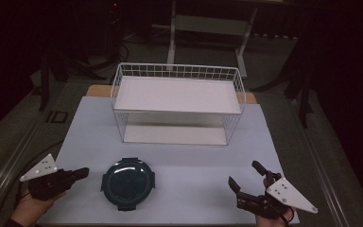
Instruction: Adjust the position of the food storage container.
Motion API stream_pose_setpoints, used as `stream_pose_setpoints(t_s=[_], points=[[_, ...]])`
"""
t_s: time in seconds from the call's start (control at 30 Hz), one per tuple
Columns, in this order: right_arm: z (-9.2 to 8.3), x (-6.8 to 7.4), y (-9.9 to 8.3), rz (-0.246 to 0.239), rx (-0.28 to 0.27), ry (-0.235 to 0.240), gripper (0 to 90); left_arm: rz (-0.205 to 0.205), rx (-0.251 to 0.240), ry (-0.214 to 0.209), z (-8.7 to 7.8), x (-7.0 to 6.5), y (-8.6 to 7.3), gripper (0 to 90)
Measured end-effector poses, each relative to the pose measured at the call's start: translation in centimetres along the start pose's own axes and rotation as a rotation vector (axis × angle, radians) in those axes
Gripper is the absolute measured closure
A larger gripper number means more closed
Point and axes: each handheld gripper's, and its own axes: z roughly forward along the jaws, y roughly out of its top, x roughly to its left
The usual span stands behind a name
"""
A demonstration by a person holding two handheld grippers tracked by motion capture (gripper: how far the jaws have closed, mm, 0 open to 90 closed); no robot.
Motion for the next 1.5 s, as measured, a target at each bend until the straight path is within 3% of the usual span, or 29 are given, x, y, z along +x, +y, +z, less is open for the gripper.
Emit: stream_pose_setpoints(t_s=[0.13,0.43,0.8,1.03,1.2,1.27,1.5], points=[[0.1,0.0,-0.1,0.003,0.005,0.005,10.8,0.019,0.073,-0.044,1.4,-0.4,-0.4,89.6],[0.2,-0.1,-0.2,0.009,0.016,0.012,10.9,0.043,0.111,-0.114,2.4,-1.6,-0.8,89.7],[0.3,-0.1,-0.2,0.012,0.021,0.017,10.9,0.038,0.12,-0.114,2.7,-2.0,-0.3,89.8],[0.3,-0.1,-0.2,0.011,0.021,0.017,10.9,0.039,0.131,-0.148,4.4,-3.0,0.6,89.8],[0.4,0.0,-0.2,0.006,0.025,0.021,10.9,0.046,0.125,-0.148,5.5,-3.8,1.1,89.7],[0.4,0.0,-0.2,0.009,0.025,0.023,10.9,0.033,0.125,-0.164,5.5,-3.7,1.1,89.7],[0.4,0.0,-0.3,0.007,0.025,0.024,10.9,0.024,0.14,-0.162,5.6,-3.5,0.9,89.7]])
